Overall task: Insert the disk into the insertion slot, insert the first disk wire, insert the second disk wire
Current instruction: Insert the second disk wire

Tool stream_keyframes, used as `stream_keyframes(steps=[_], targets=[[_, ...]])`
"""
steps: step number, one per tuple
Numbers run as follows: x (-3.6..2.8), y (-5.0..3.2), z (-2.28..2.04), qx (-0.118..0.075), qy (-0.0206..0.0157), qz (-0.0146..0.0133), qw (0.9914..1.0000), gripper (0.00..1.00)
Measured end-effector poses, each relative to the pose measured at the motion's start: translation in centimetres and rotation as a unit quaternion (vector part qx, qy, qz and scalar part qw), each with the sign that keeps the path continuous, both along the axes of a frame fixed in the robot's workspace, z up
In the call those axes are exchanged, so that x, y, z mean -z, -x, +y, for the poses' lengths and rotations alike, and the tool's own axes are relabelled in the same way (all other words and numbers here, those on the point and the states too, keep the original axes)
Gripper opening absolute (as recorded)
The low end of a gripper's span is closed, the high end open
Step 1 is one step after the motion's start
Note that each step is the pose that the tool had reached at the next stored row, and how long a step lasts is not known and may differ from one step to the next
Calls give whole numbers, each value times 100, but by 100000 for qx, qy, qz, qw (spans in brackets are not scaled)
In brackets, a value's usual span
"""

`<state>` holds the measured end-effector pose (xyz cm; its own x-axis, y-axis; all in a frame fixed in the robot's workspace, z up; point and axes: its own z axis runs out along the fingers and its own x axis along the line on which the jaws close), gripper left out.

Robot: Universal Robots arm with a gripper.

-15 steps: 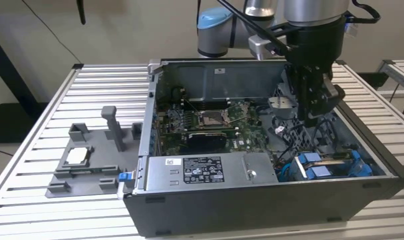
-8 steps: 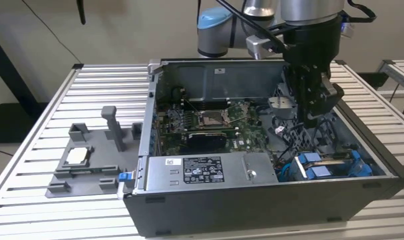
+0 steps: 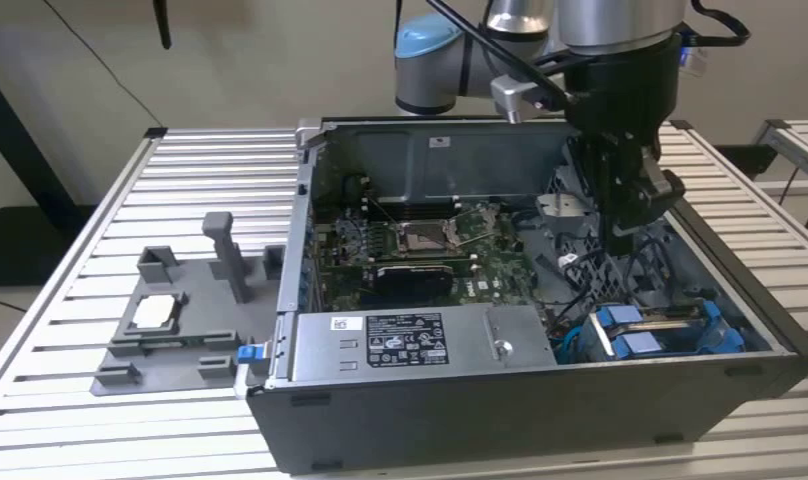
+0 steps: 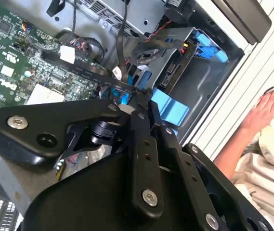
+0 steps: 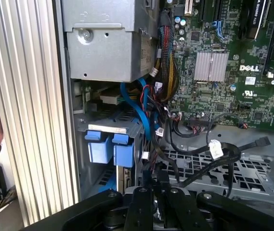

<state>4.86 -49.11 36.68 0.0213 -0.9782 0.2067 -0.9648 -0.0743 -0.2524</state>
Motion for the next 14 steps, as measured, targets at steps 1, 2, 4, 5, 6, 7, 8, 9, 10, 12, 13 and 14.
stream_keyframes(steps=[1,2,4,5,6,7,8,9,10,12,13,14], targets=[[1,1,0,0,1,-11,100000,16],[2,1,0,-2,-2,-15,100000,16],[3,1,-1,-3,-8,-19,100000,16],[5,1,-3,-1,-20,-22,100000,16],[4,2,-8,3,-7,-20,100000,16],[4,1,-14,2,-6,-22,100000,16],[4,1,-27,-1,-6,-19,100000,16],[4,1,-45,-2,-1,-18,100000,16],[5,1,-71,1,-6,-18,100000,16],[6,-3,-154,-1,-21,-11,100000,16],[6,-4,-193,-1,-40,-11,100000,16],[7,-7,-229,1,-68,-12,100000,16]])
